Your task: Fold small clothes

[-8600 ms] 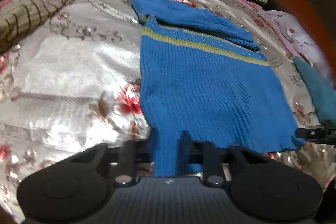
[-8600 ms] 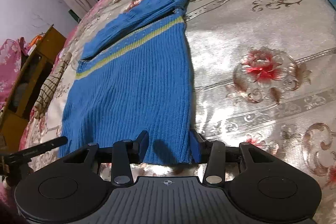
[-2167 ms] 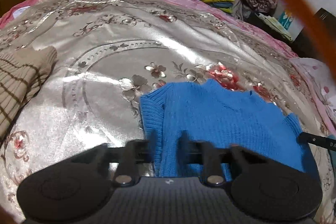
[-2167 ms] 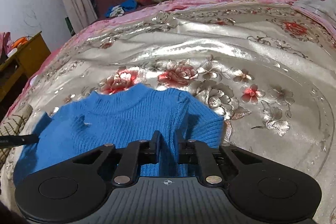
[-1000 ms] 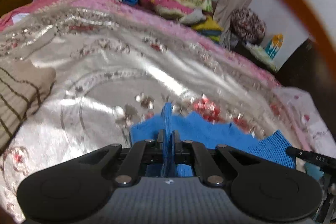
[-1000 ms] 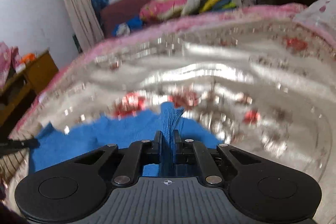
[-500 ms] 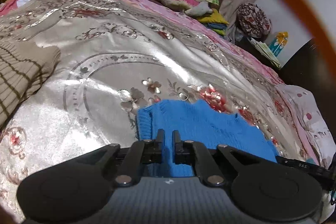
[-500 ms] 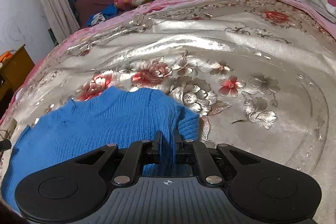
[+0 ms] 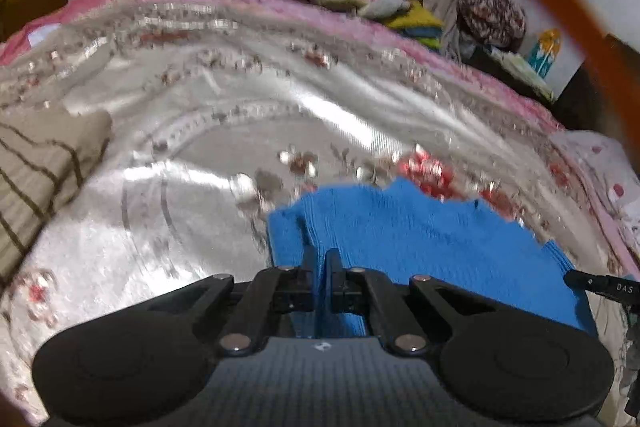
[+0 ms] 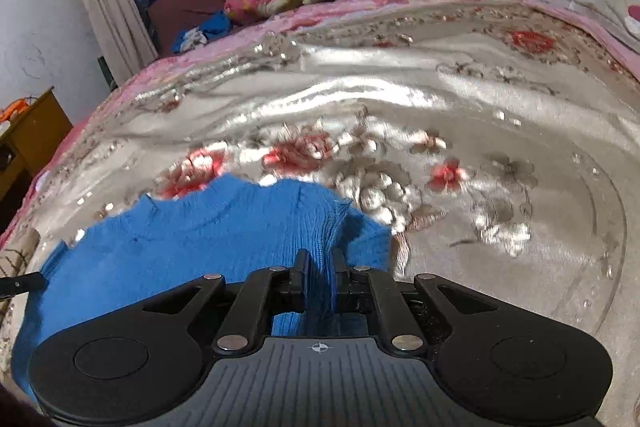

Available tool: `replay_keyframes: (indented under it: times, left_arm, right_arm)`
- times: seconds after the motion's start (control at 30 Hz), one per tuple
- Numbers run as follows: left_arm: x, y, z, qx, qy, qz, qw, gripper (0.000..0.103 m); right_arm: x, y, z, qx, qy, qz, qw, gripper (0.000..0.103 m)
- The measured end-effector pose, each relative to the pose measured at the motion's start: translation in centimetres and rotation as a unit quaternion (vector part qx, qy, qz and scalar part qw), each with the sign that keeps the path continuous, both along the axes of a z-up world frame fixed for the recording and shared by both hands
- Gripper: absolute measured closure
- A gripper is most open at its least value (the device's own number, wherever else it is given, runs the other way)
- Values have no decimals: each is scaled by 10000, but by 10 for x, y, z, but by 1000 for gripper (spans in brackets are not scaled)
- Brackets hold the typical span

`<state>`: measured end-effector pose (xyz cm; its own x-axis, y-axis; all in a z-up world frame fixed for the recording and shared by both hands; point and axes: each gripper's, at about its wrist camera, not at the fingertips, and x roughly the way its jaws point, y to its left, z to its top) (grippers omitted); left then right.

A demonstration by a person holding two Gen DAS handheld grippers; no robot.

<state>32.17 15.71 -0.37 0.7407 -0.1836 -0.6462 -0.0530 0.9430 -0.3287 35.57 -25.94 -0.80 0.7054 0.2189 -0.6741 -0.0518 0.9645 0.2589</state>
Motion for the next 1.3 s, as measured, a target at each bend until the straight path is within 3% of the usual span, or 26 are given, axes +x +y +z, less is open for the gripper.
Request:
replay_keyframes:
  times: [0.23, 0.43, 0.53, 0.6, 0.7, 0.77, 0.9, 0.97, 1.17, 1.3]
  left_arm:
    - [-5, 8, 25, -134, -491, 71, 9987, 93]
    - [7, 9, -4, 43, -157, 284, 9995, 93]
    - [5, 6, -19, 320, 96, 260, 9991, 92]
    - [1, 4, -24, 416, 149, 266, 9987, 91]
    - [-3, 5, -20, 348, 101, 318, 9988, 90]
    - [-6, 7, -15, 339, 49, 363, 9988, 89]
    - [-21, 13, -1, 306, -83, 494, 9983, 83]
    - [-32, 16, 4, 236, -123, 547, 9981, 82]
    - [-81, -1, 8, 56, -181, 159, 9997, 81]
    - [-95, -19, -8, 110, 133, -115, 9998, 77]
  right_arm:
    - [-4, -13, 22, 323, -473, -250, 9980, 95]
    - [-2, -13, 6, 261, -341, -409, 9982, 95]
    - [3, -14, -2, 127, -146, -382, 9991, 95]
    - [4, -11, -8, -41, -3, -346, 9994, 87]
    - [4, -6, -10, -171, 77, -286, 9994, 87]
    - [0, -5, -5, -137, -19, -246, 9996, 87]
    - [-14, -7, 16, -312, -301, -364, 9984, 71]
    - [-25, -9, 26, -341, -443, -415, 9976, 71]
    - [-67, 2, 31, -233, -473, -73, 9986, 71]
    - [-78, 18, 8, -635, -115, 144, 9978, 71]
